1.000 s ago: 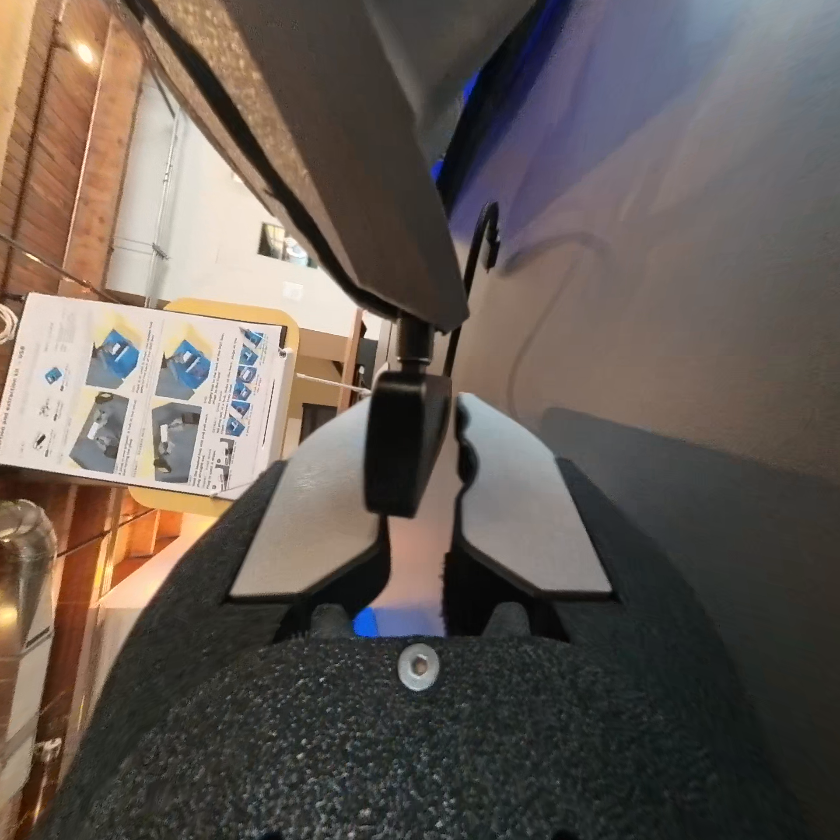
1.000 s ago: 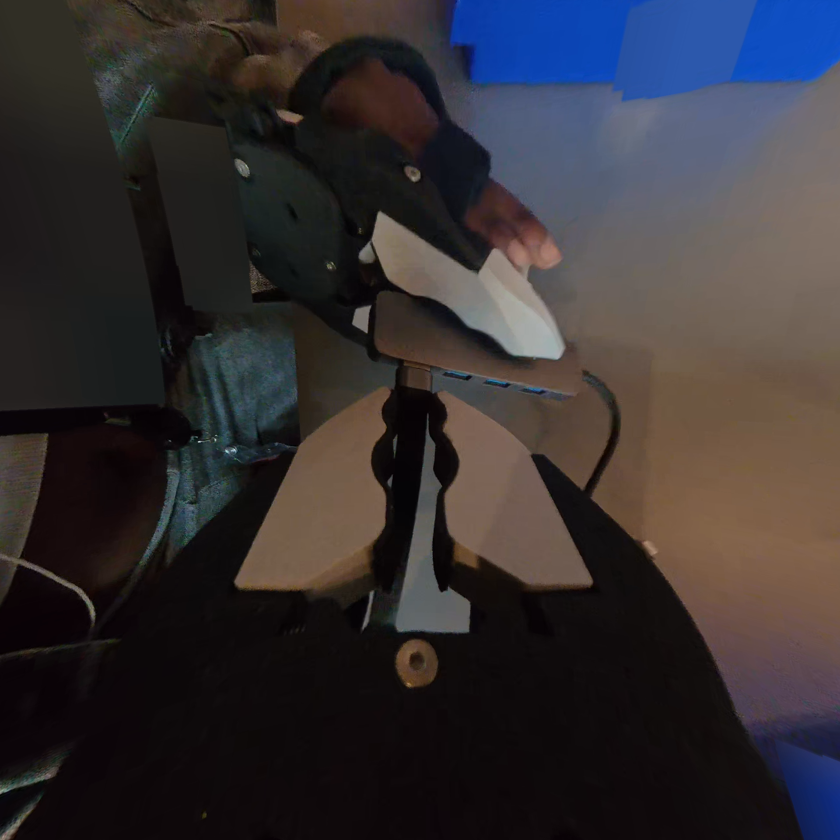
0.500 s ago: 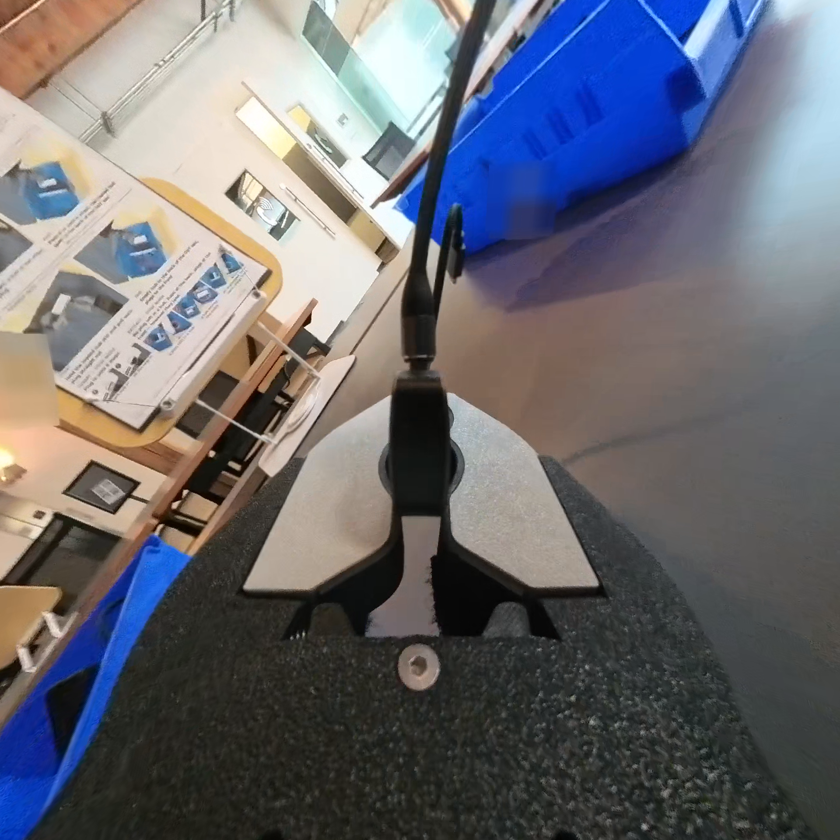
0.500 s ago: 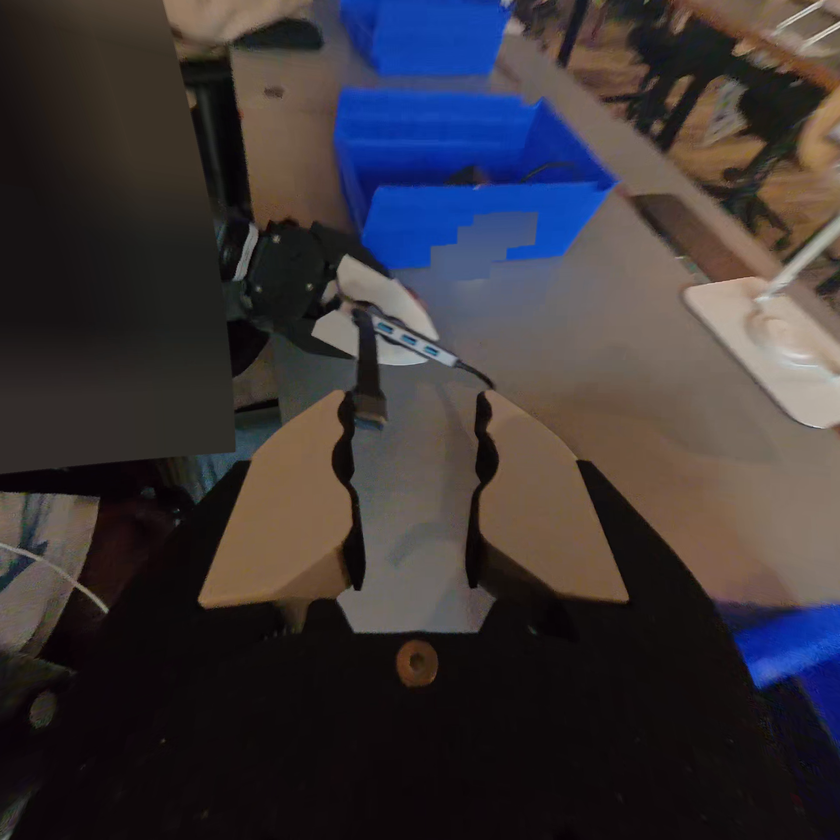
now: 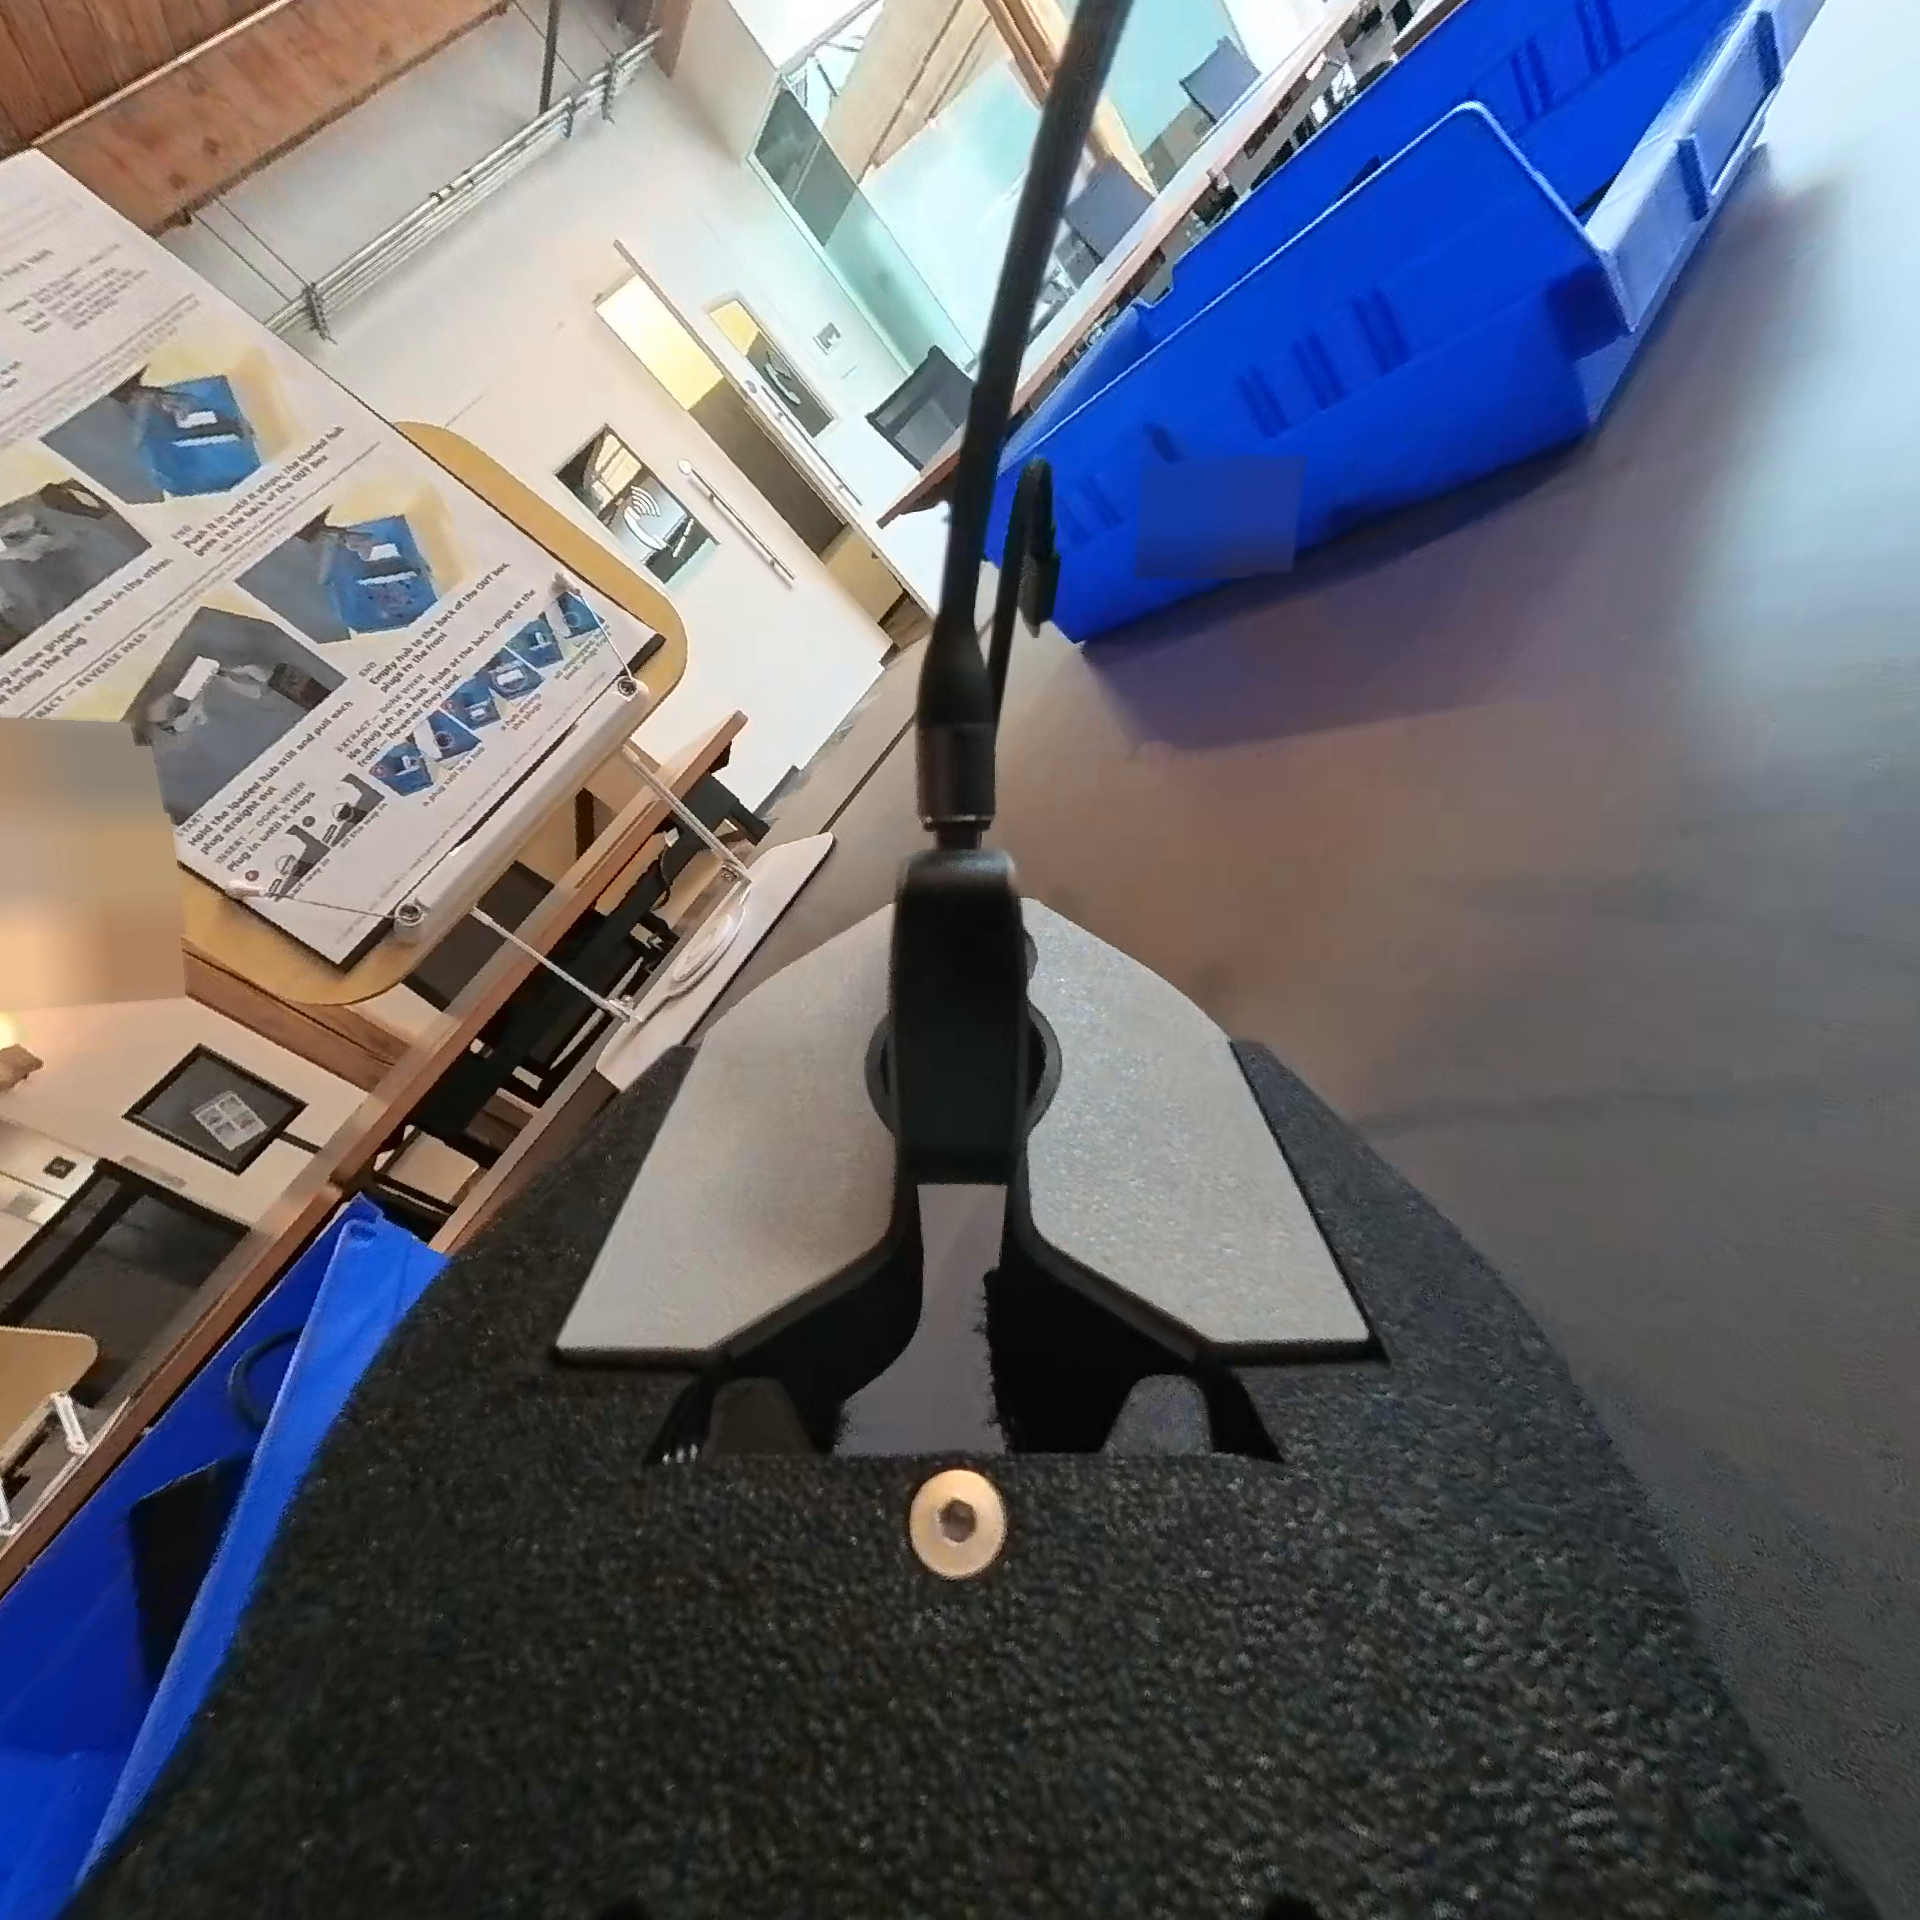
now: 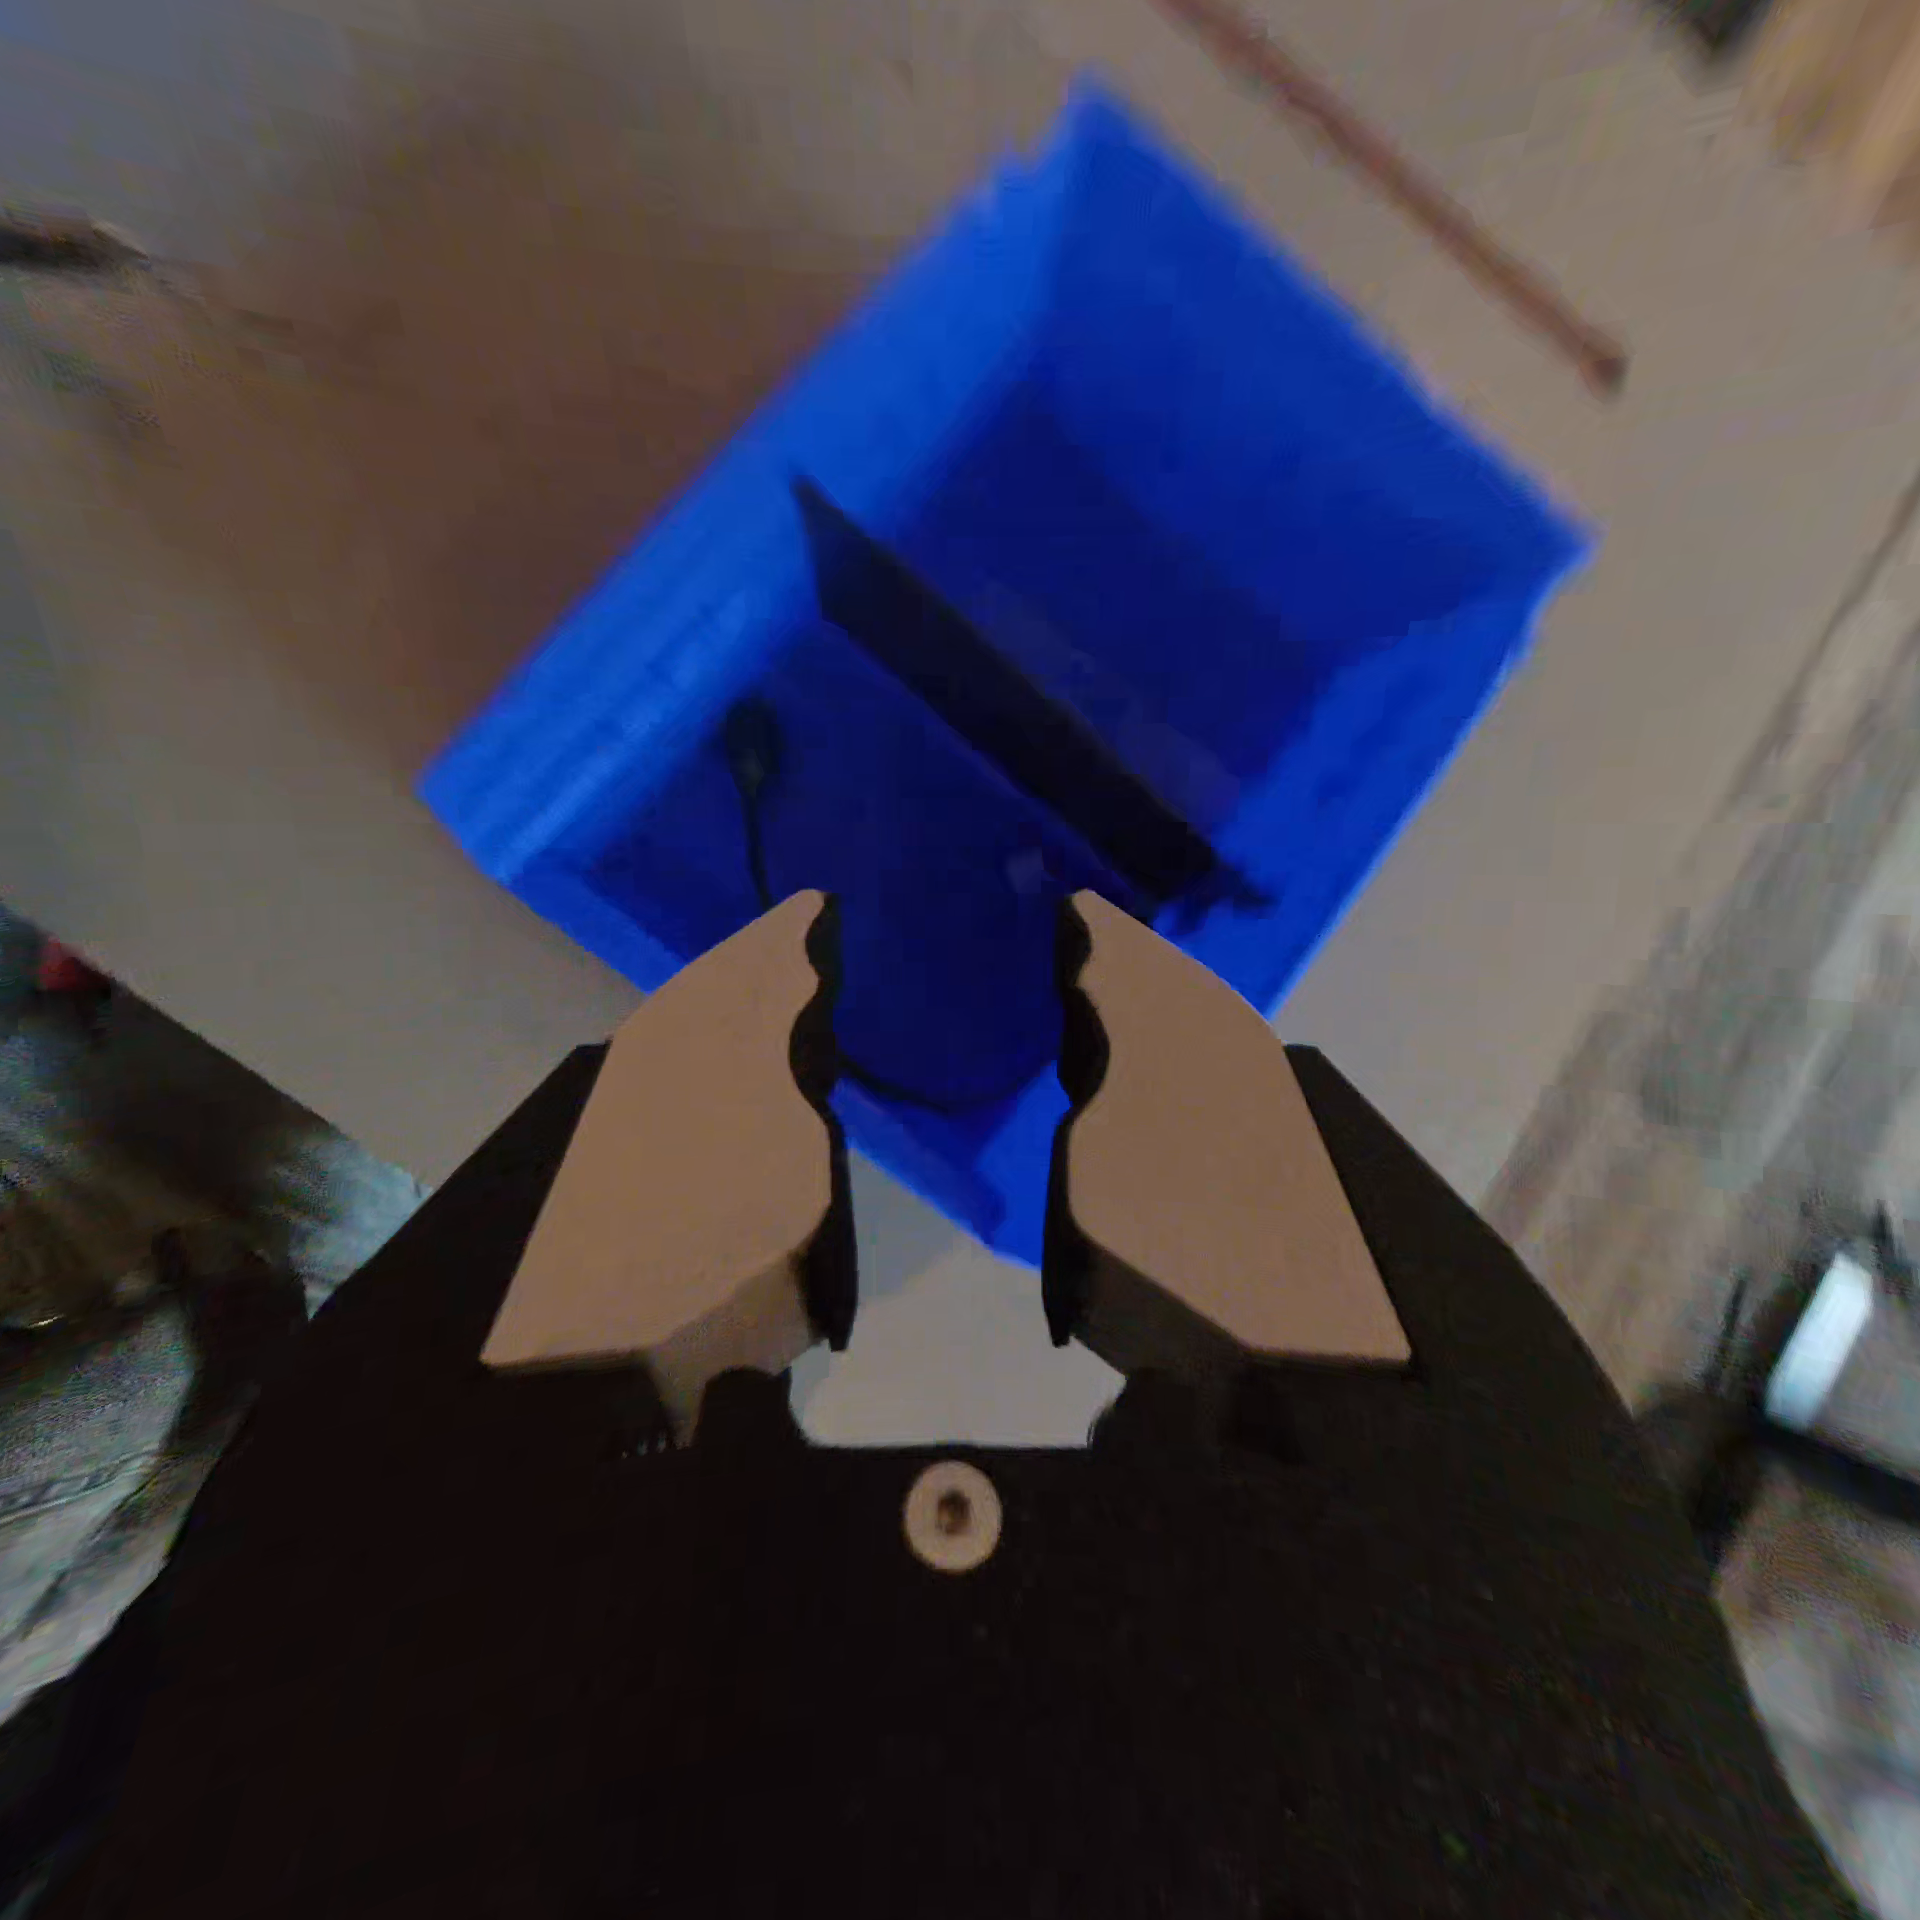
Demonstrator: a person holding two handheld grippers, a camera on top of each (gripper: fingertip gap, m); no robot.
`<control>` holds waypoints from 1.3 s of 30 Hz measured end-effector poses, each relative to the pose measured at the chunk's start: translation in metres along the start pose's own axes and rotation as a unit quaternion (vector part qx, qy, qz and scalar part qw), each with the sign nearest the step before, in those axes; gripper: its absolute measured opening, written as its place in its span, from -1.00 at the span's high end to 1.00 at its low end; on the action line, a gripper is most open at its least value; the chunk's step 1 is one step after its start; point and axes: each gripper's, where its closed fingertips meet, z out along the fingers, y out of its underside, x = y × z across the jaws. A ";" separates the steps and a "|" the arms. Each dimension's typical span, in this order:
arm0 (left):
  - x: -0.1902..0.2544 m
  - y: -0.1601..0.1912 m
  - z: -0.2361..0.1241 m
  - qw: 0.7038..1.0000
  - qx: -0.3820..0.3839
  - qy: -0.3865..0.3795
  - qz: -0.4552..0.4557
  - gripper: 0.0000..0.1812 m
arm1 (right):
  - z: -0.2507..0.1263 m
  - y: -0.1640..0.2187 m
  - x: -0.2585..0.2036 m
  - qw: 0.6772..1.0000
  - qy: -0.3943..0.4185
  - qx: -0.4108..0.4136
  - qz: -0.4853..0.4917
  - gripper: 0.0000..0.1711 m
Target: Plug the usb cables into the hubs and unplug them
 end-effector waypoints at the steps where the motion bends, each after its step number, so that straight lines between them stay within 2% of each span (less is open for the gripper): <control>1: 0.001 0.000 0.001 1.000 -0.002 0.001 0.000 0.86 | 0.013 0.015 0.006 0.999 0.015 -0.042 0.022 0.55; 4: 0.004 0.000 0.002 1.000 -0.004 0.004 0.008 0.86 | 0.052 0.043 0.016 0.989 0.070 -0.121 0.041 0.58; 8: 0.004 0.000 0.001 1.000 -0.003 0.006 0.010 0.86 | 0.094 0.073 0.037 0.957 0.174 -0.231 0.010 0.57; 13: 0.005 0.003 -0.002 1.000 0.001 0.012 -0.001 0.86 | 0.131 0.100 0.053 0.926 0.198 -0.320 0.038 0.47; 14: 0.005 0.003 -0.003 1.000 0.003 0.015 -0.003 0.86 | 0.137 0.102 0.055 0.924 0.198 -0.323 0.048 0.46; 16: 0.003 0.002 -0.004 1.000 0.005 0.014 -0.007 0.86 | 0.143 0.102 0.061 0.926 0.198 -0.313 0.076 0.60; 19: 0.002 0.000 -0.005 1.000 0.010 0.016 -0.010 0.86 | 0.145 0.102 0.064 0.928 0.182 -0.307 0.109 0.55; 20: 0.003 0.000 -0.005 1.000 0.010 0.017 -0.010 0.86 | 0.146 0.100 0.058 0.933 0.154 -0.302 0.120 0.49; 21: 0.003 0.000 -0.005 1.000 0.009 0.020 -0.008 0.86 | 0.151 0.095 0.042 0.943 0.085 -0.289 0.144 0.74; 22: 0.004 0.000 -0.005 1.000 0.009 0.021 -0.007 0.86 | 0.158 0.089 0.017 0.947 -0.009 -0.268 0.176 0.68; 23: 0.004 0.000 -0.005 1.000 0.009 0.021 -0.006 0.86 | 0.159 0.083 0.013 0.951 -0.036 -0.245 0.187 0.73; 24: 0.003 -0.001 -0.006 1.000 0.009 0.020 -0.005 0.85 | 0.155 0.086 0.017 0.950 -0.023 -0.251 0.187 0.71; 27: 0.003 -0.004 -0.006 1.000 0.011 0.019 -0.006 0.85 | 0.140 0.087 0.027 0.954 0.024 -0.247 0.169 0.44; 31: 0.007 -0.004 -0.004 1.000 0.008 0.026 0.005 0.86 | 0.127 0.093 0.055 0.941 0.168 -0.261 0.135 0.39; 33: 0.010 -0.005 -0.004 1.000 0.008 0.028 0.012 0.86 | 0.136 0.100 0.054 0.934 0.184 -0.275 0.132 0.30; 34: 0.010 -0.006 -0.005 0.999 0.008 0.029 0.013 0.86 | 0.141 0.102 0.055 0.931 0.191 -0.278 0.139 0.42; 37: 0.011 -0.007 -0.006 0.999 0.009 0.029 0.015 0.86 | 0.147 0.100 0.061 0.929 0.195 -0.258 0.179 0.46; 39: 0.010 -0.008 -0.007 0.999 0.011 0.028 0.015 0.86 | 0.150 0.098 0.062 0.931 0.179 -0.249 0.197 0.36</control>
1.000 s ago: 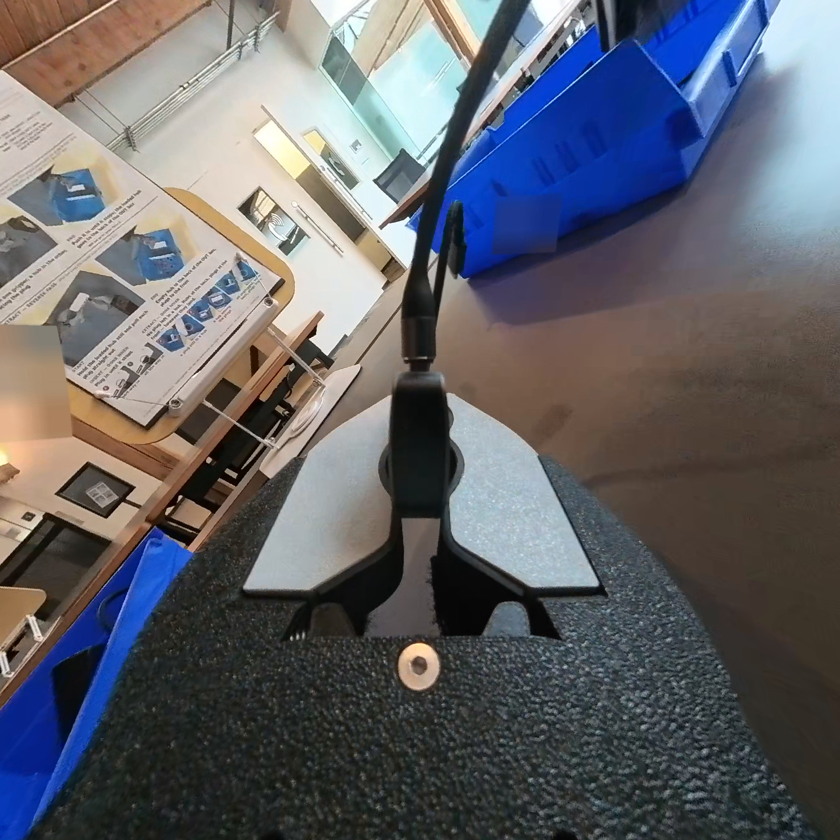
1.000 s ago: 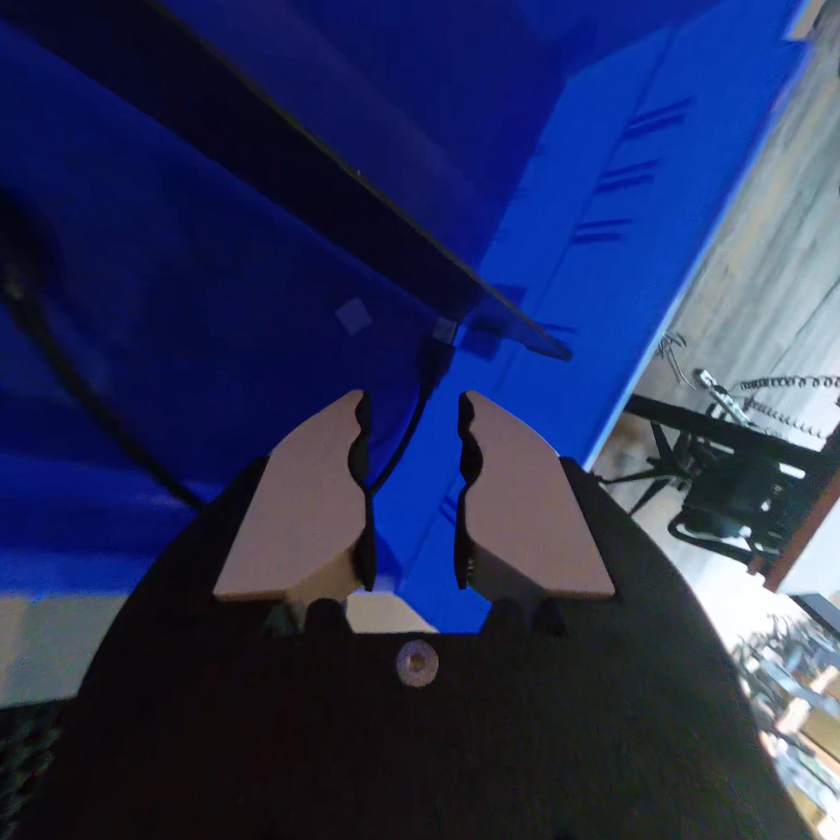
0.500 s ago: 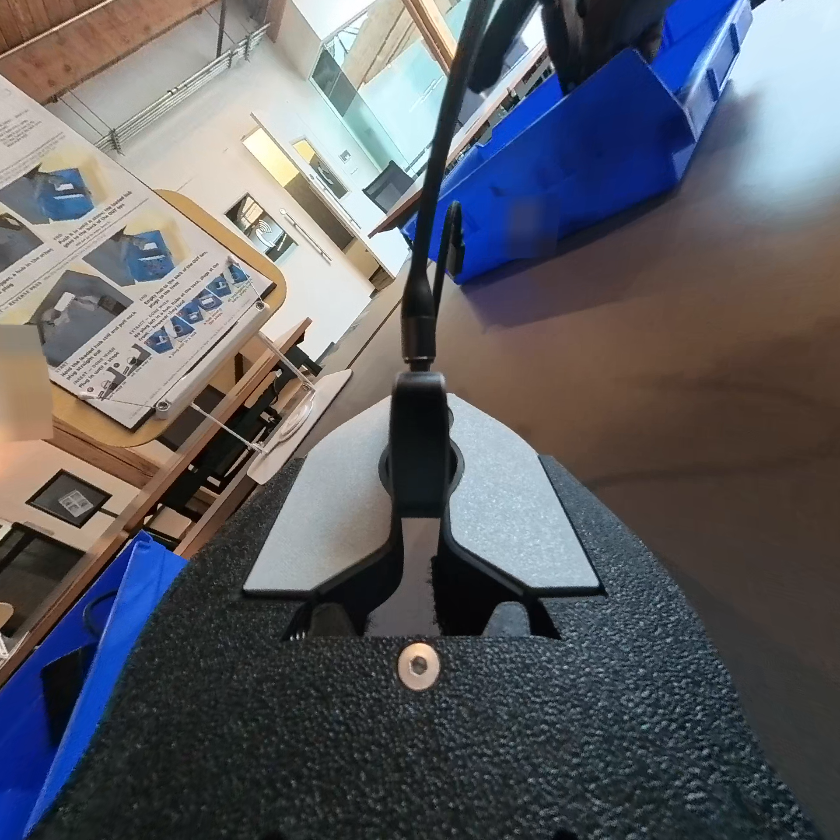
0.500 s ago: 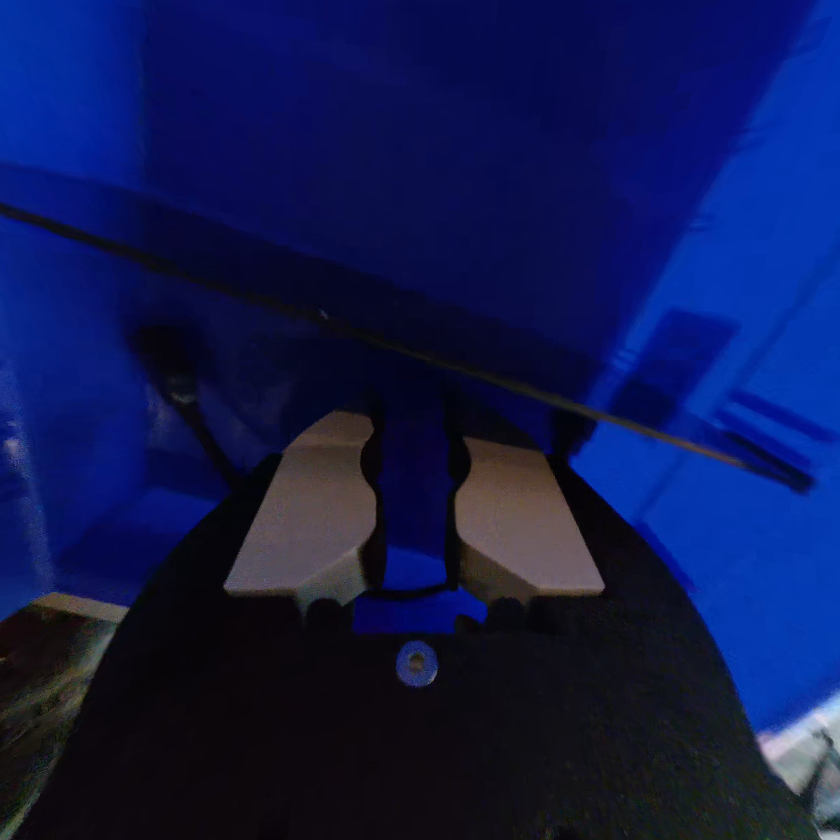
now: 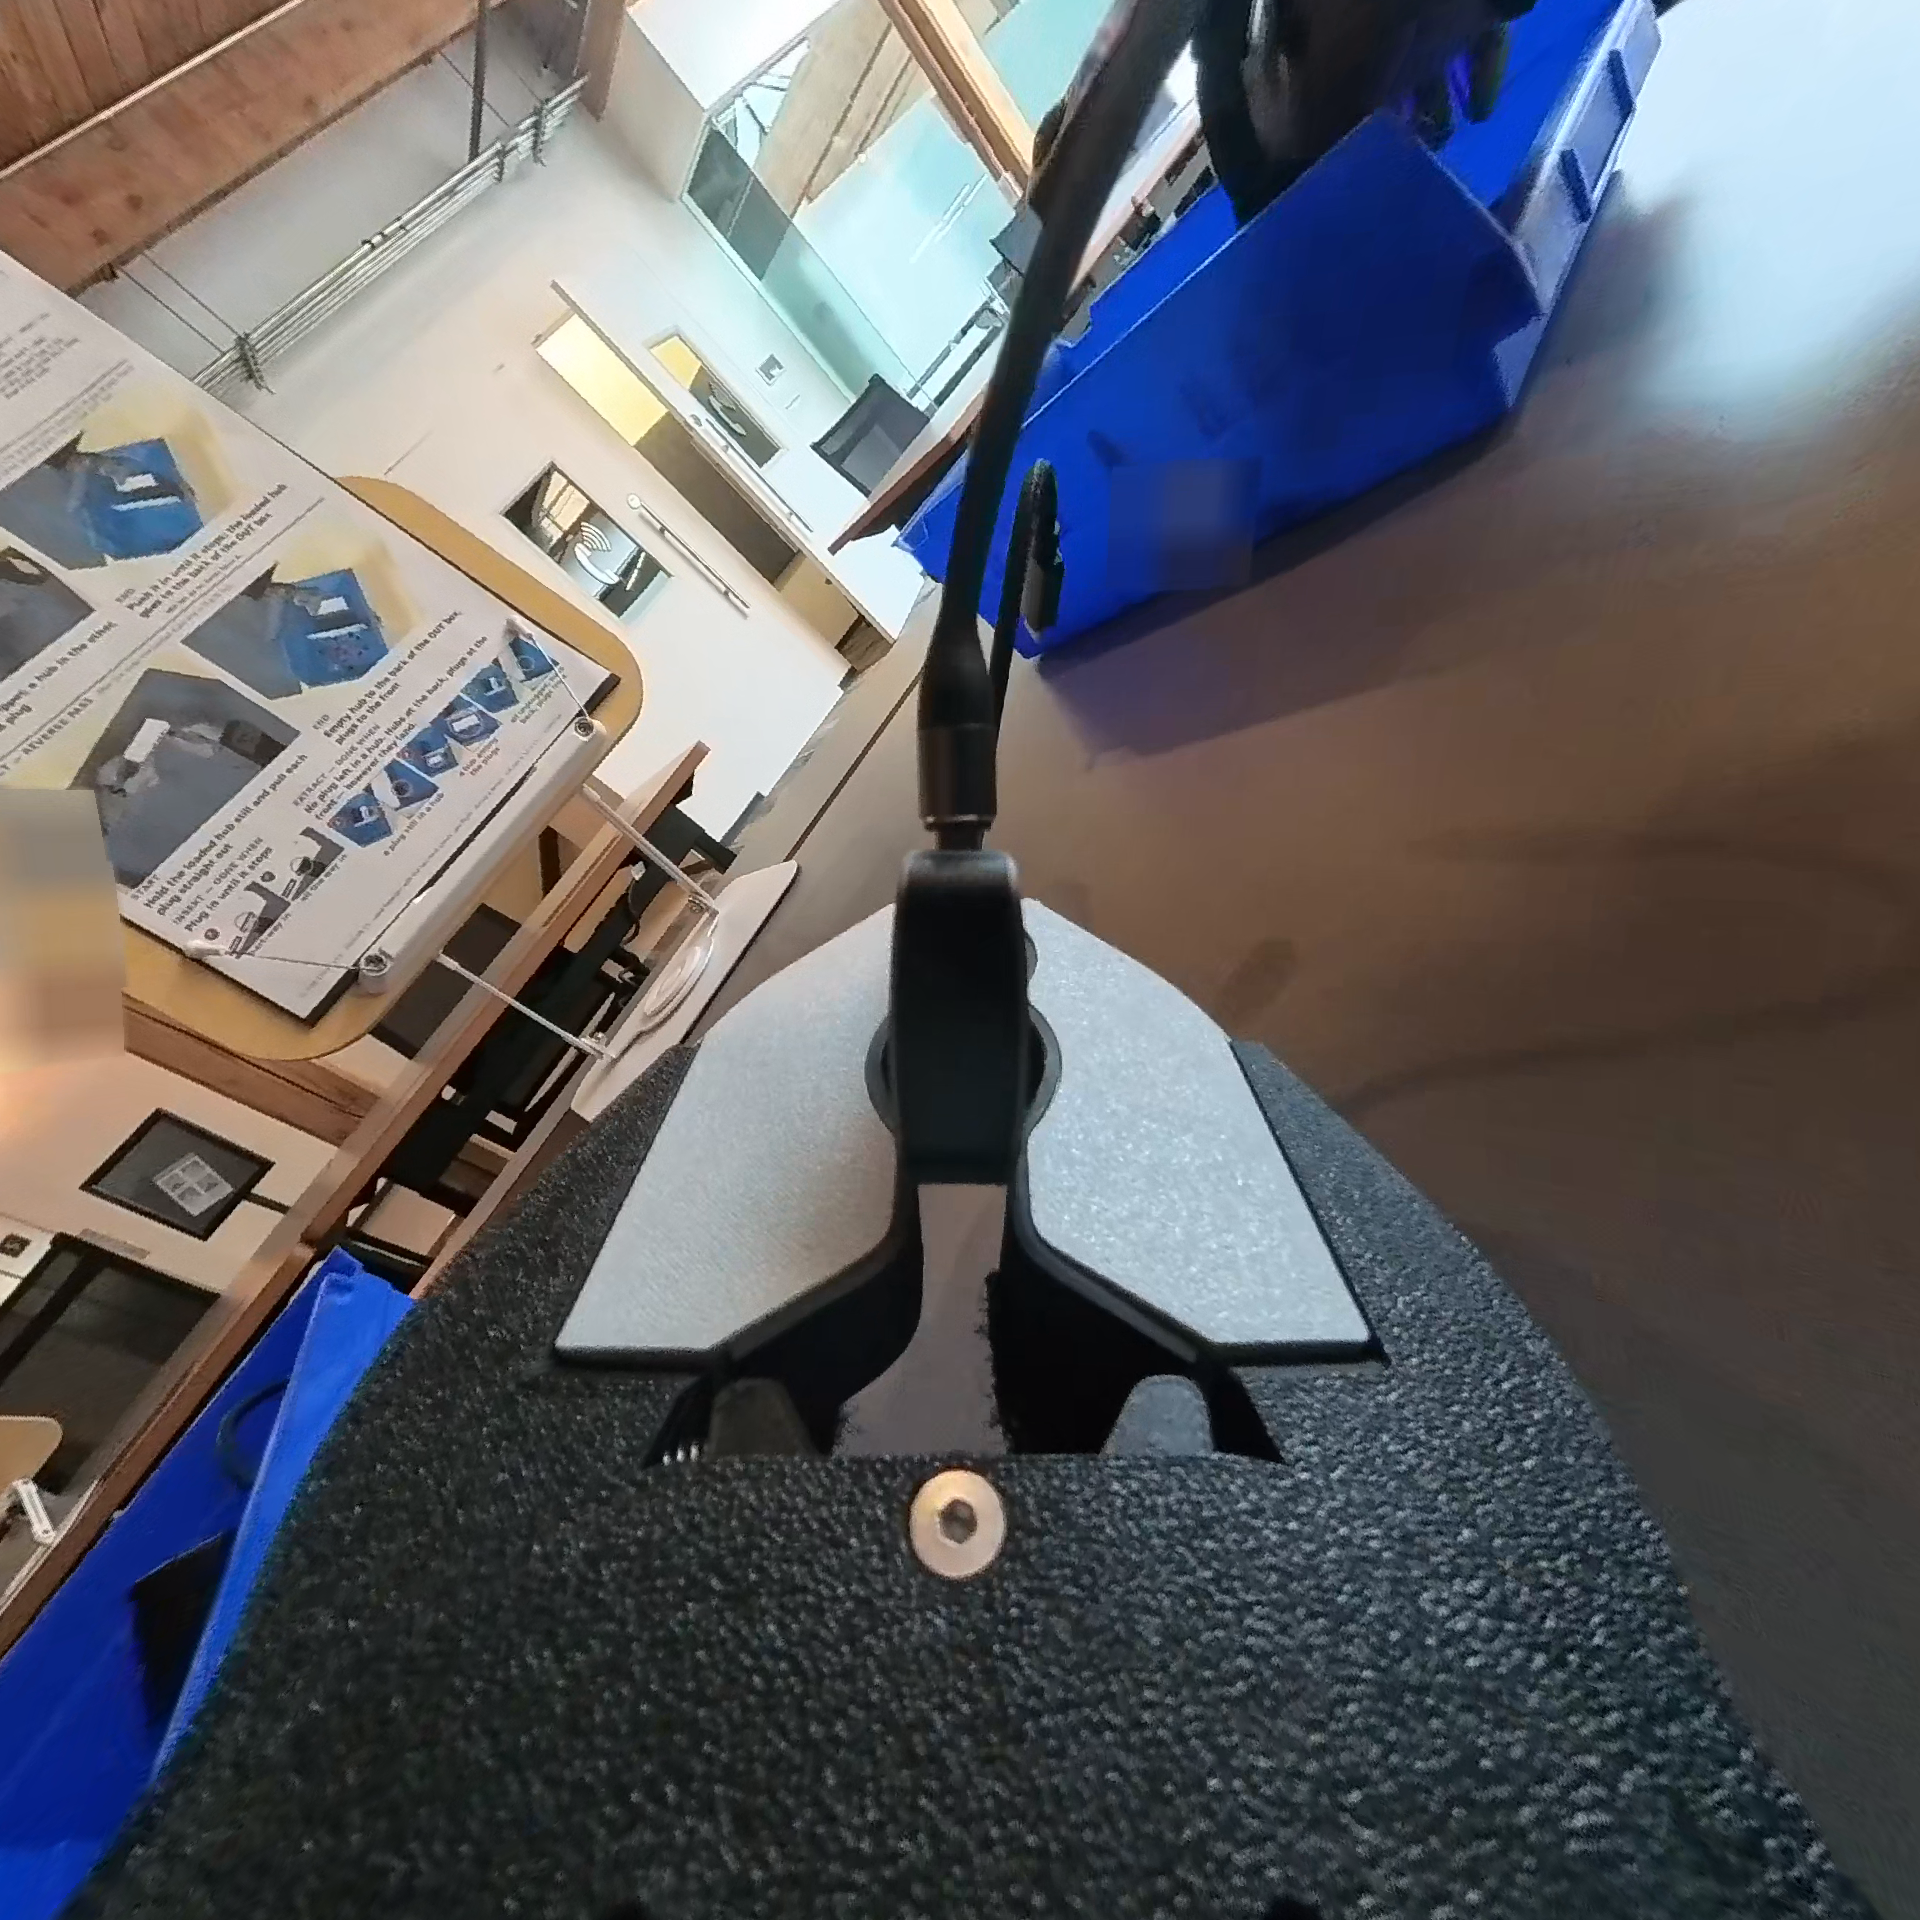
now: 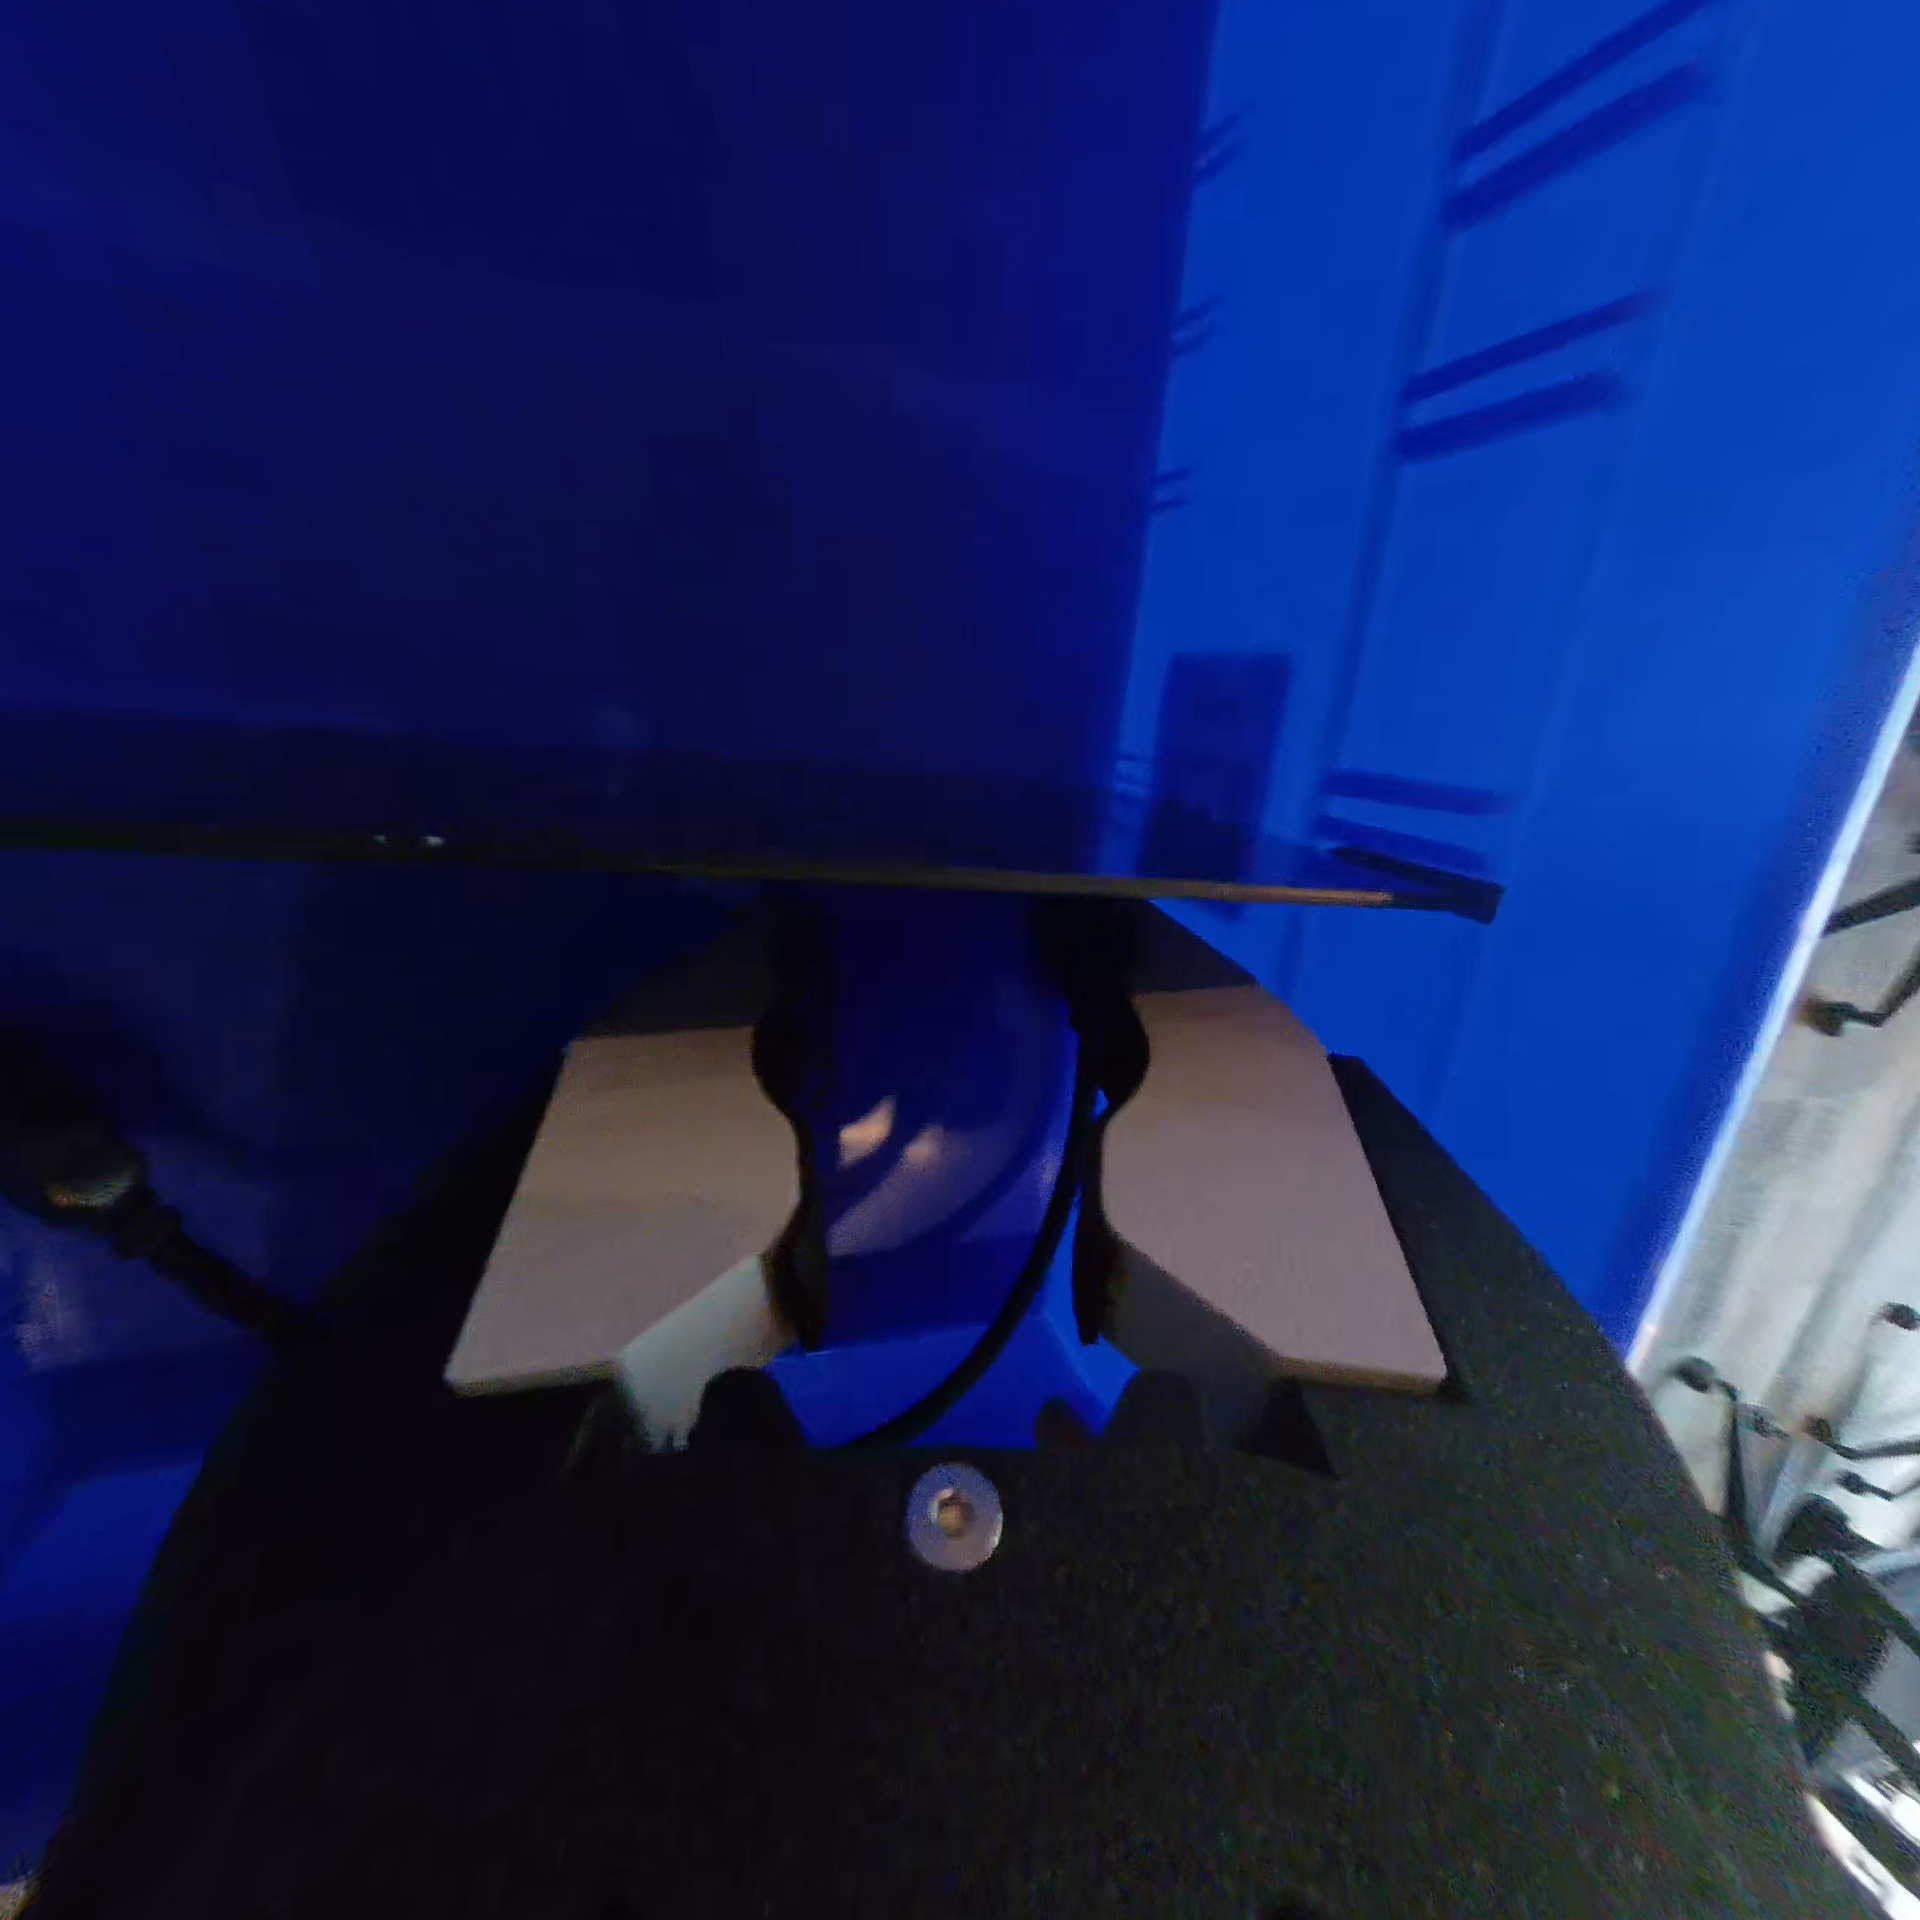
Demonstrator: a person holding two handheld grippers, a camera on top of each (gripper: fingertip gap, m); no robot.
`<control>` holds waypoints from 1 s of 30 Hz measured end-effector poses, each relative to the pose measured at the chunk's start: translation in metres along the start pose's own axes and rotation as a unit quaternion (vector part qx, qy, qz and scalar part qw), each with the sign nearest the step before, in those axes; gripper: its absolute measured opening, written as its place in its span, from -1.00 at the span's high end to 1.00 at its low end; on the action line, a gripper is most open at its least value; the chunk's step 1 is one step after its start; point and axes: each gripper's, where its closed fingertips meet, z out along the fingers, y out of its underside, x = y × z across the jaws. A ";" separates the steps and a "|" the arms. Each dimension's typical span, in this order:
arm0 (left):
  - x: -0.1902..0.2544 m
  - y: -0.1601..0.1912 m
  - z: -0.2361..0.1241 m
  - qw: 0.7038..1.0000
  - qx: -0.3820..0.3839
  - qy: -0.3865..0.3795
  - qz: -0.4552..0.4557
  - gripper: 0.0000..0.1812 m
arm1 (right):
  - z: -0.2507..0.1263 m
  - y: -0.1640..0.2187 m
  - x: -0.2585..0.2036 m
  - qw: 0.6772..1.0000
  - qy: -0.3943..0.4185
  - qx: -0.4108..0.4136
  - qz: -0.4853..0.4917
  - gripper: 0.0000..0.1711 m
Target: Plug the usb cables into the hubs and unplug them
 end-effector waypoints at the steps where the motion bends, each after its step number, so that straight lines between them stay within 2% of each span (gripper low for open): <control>1: 0.000 -0.001 0.000 1.000 0.002 0.001 0.000 0.86 | -0.001 0.000 -0.003 1.000 -0.020 -0.002 0.005 0.30; 3: 0.000 -0.002 -0.001 1.000 0.004 0.003 0.001 0.86 | -0.004 0.000 -0.008 0.998 -0.059 -0.006 0.008 0.33; 4: 0.001 -0.003 -0.001 1.000 0.005 0.004 0.001 0.86 | -0.005 0.001 -0.011 0.997 -0.081 -0.008 0.008 0.47; 5: 0.001 -0.004 -0.001 1.000 0.005 0.005 0.003 0.86 | -0.006 0.005 -0.027 0.989 -0.147 -0.023 0.010 0.61; 6: 0.001 -0.004 -0.001 1.000 0.005 0.004 0.005 0.86 | -0.009 0.006 -0.039 0.980 -0.196 -0.023 0.011 0.56; 7: 0.001 -0.005 -0.002 1.000 0.005 0.004 0.007 0.86 | -0.011 0.006 -0.038 0.979 -0.202 -0.019 0.011 0.53; 10: 0.000 -0.006 -0.002 1.000 0.006 0.003 0.007 0.86 | -0.027 0.004 -0.024 0.988 -0.151 0.006 -0.001 0.35; 13: 0.002 -0.004 -0.001 1.000 0.002 0.007 0.011 0.86 | -0.038 0.008 -0.018 0.994 -0.113 0.000 -0.014 0.40; 15: 0.004 -0.005 -0.001 1.000 0.002 0.008 0.016 0.86 | -0.046 0.025 -0.044 0.979 -0.183 -0.032 -0.081 0.43; 17: 0.004 -0.005 -0.001 1.000 0.003 0.009 0.017 0.86 | -0.060 0.041 -0.070 0.946 -0.267 -0.040 -0.179 0.43; 20: 0.005 -0.003 0.000 1.000 0.000 0.012 0.016 0.86 | -0.065 0.048 -0.074 0.907 -0.264 -0.013 -0.327 0.48; 25: 0.006 -0.003 0.002 1.000 -0.002 0.015 0.019 0.86 | -0.061 0.047 -0.085 0.892 -0.268 -0.014 -0.363 0.46; 26: 0.007 -0.003 0.002 1.000 -0.002 0.015 0.020 0.86 | -0.053 0.047 -0.084 0.892 -0.249 -0.020 -0.377 0.55; 28: 0.006 -0.003 0.002 1.000 -0.003 0.013 0.020 0.86 | -0.044 0.045 -0.083 0.889 -0.228 -0.020 -0.397 0.95; 30: 0.004 -0.002 0.001 1.000 -0.004 0.010 0.016 0.86 | -0.051 0.036 -0.088 0.883 -0.240 0.021 -0.403 0.95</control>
